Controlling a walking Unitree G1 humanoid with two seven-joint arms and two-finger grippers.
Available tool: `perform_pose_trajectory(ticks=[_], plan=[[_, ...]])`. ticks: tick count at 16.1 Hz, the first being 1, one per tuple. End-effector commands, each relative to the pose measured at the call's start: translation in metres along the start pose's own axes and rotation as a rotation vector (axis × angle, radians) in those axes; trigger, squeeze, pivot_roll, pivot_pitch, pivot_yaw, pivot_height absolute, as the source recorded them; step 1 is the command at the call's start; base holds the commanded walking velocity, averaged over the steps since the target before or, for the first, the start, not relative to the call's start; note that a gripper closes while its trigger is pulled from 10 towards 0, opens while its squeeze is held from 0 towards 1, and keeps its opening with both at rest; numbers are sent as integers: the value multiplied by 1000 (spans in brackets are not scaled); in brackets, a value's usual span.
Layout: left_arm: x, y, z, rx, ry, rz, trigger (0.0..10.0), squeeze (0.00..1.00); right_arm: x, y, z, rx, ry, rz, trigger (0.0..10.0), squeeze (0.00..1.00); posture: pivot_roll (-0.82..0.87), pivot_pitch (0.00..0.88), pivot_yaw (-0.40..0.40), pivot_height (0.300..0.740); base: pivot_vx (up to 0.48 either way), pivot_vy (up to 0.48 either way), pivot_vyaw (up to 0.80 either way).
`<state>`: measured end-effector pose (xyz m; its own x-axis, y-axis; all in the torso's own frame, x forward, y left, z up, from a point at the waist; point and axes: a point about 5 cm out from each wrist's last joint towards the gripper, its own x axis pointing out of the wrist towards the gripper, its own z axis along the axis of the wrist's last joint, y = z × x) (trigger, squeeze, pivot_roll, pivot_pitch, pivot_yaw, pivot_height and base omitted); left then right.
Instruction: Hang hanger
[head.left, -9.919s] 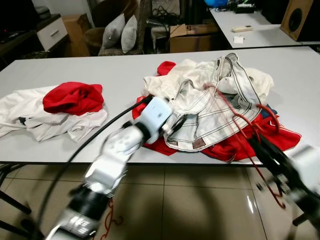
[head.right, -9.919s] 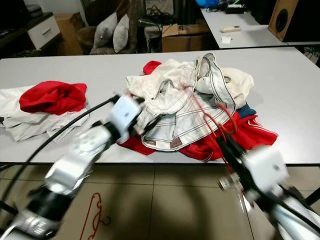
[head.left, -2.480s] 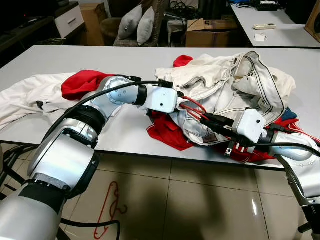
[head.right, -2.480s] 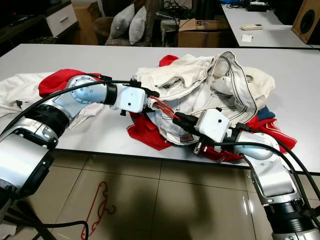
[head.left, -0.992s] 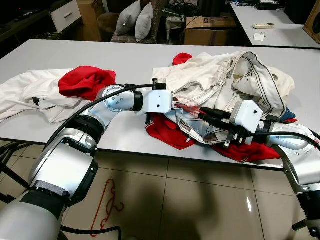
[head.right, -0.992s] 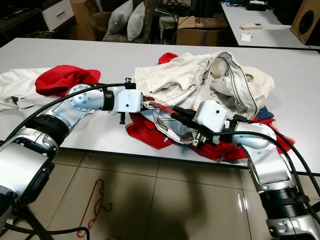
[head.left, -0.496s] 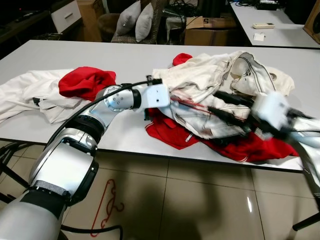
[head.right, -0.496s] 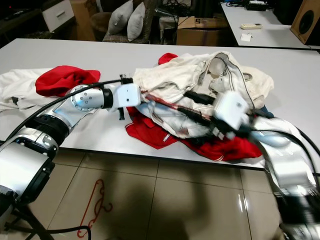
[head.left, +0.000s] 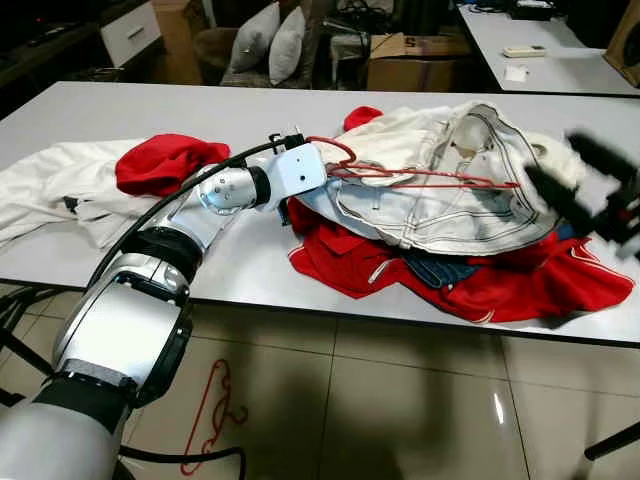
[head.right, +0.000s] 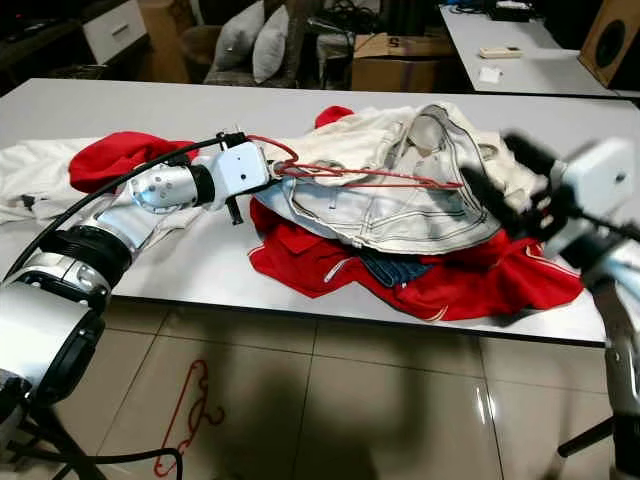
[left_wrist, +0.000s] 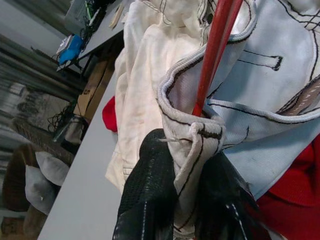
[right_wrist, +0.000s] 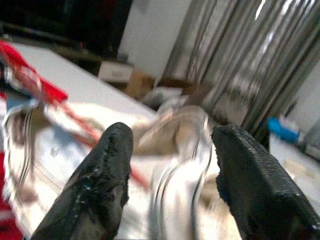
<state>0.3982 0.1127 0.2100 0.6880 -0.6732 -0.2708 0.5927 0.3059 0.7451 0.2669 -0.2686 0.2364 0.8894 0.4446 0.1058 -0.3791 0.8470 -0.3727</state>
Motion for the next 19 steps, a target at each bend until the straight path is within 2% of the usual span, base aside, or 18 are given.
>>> perform_pose_trajectory(ticks=[1,3,4,5,6,9,10,11,12,13,16,19], plan=[[-5,8,-4,23,33,38,0,0,-7,0,-3,24,52,-23,10000,1000,-86,0,92,740,0,0,0],[-4,7,-2,30,28,35,0,0,-15,1,-8,72,81,-60,10000,1000,-86,0,89,740,0,0,0],[-2,4,-1,34,22,25,0,0,-23,7,-15,133,125,-57,10000,153,-95,0,93,740,0,0,0],[-1,2,-1,33,24,19,0,0,-29,10,-26,146,211,-70,10000,0,-103,0,98,740,0,0,0],[1,-1,-2,45,43,12,0,0,-26,4,-42,117,312,-147,10000,0,-112,0,108,740,0,0,0],[4,-3,0,72,52,3,0,0,-5,-2,-48,181,290,-235,10000,0,-118,0,114,740,0,0,0],[5,-4,1,76,49,2,0,0,3,-3,-50,208,282,-239,8353,0,-117,0,111,740,0,0,0],[5,-5,2,79,46,2,0,0,11,-1,-51,235,270,-225,4431,0,-117,0,106,740,0,0,0],[6,-5,2,81,45,2,0,0,15,0,-52,248,262,-218,4431,0,-117,0,105,740,0,0,0],[6,-5,2,81,48,3,0,0,22,1,-53,252,260,-207,0,0,-111,0,98,740,0,0,0],[3,-4,-2,82,72,17,0,0,30,2,-56,262,270,-205,0,0,-101,0,83,740,0,0,0],[1,-2,-6,90,92,25,0,0,25,-2,-59,281,278,-221,0,0,-97,0,82,740,0,0,0]])
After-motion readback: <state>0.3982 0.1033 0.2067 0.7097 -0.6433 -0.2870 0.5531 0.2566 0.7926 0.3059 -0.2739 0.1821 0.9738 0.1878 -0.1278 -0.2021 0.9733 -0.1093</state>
